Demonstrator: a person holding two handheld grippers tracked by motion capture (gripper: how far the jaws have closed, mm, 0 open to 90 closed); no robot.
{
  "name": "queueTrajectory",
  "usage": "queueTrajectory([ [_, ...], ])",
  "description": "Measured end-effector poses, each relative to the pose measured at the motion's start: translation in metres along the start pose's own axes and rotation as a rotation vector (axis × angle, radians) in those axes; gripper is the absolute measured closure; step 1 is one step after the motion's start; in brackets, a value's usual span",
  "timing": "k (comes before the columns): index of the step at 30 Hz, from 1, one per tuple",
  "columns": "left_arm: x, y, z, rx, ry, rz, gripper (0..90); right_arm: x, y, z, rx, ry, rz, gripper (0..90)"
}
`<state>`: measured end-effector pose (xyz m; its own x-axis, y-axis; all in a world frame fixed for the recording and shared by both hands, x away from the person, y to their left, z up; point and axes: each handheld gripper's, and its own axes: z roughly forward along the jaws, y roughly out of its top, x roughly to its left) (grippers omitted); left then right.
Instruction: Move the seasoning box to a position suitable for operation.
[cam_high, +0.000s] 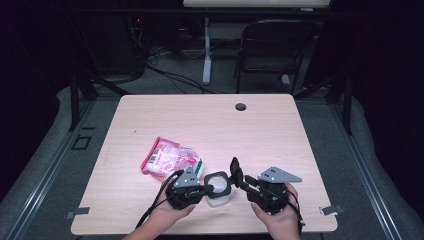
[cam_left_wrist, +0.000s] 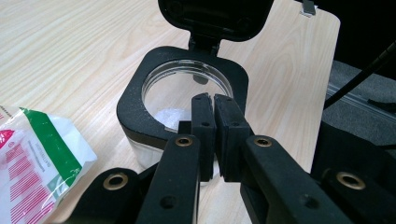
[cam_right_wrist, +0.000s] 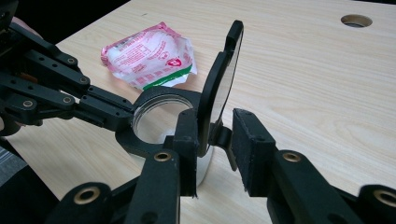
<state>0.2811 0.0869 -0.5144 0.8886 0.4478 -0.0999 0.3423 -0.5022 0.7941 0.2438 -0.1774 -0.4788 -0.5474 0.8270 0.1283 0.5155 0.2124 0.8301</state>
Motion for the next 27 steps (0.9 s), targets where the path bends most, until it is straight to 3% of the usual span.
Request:
queueTrajectory([
  [13,0.0,-0.001,0.0,-0.006,-0.004,-0.007,86.7,0.001,-0.002,0.004,-0.008,0.014,0.013,67.1],
  [18,0.001,0.0,-0.002,-0.011,0.007,-0.006,74.7,0.006,-0.006,0.016,0.004,0.002,-0.002,64.2],
  [19,0.004,0.0,-0.005,-0.027,0.004,-0.027,73.8,0.007,-0.008,0.02,0.01,-0.008,-0.01,64.8],
  [23,0.009,-0.001,-0.011,-0.045,0.015,-0.049,71.2,0.004,-0.01,0.025,0.023,-0.019,-0.009,68.7],
  [27,0.014,-0.005,-0.016,-0.05,0.042,-0.061,69.9,-0.002,-0.009,0.028,0.02,0.007,0.04,77.9],
])
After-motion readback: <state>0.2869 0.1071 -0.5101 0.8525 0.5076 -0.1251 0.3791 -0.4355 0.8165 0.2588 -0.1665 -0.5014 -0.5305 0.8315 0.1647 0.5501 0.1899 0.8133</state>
